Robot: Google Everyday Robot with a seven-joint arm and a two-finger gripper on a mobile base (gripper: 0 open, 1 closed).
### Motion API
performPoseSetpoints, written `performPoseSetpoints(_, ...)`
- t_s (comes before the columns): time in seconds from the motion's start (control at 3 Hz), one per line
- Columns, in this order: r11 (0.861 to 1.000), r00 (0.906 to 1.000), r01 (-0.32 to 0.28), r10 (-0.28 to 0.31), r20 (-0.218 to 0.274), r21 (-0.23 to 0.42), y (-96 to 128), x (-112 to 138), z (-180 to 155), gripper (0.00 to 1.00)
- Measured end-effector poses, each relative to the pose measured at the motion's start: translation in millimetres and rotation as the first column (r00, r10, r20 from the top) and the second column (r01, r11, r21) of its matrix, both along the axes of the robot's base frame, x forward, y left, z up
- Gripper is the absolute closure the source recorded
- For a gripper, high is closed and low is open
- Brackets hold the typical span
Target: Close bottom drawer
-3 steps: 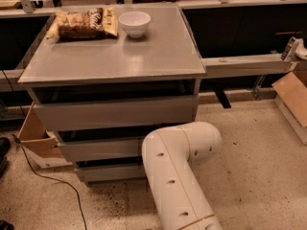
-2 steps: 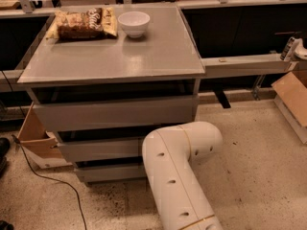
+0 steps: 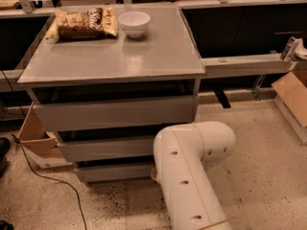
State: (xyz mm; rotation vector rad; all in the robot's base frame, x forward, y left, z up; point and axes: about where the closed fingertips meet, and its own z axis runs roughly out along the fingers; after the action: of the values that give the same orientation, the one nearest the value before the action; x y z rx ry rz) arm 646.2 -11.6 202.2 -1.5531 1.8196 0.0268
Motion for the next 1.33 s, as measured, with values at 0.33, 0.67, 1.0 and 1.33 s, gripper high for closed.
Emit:
performPoseSetpoints(0.33,0.999,0.9883,0.050,-0.050,-0.144,-0.003,-51.6,-65.5,20.0,1.00)
performPoseSetpoints(0.67,0.996,0.9829,0.090,-0.090,-0.161,-0.007,-76.8,-95.2,41.0,1.00)
performPoseSetpoints(1.0,0.996,0.9949,0.090,-0.090,-0.045,-0.008,-73.0,-110.8,101.9,1.00)
performPoseSetpoints(1.33,0.998,0.9925,0.065,-0.064,0.104,-0.005,-51.6,-148.4,160.3,0.98)
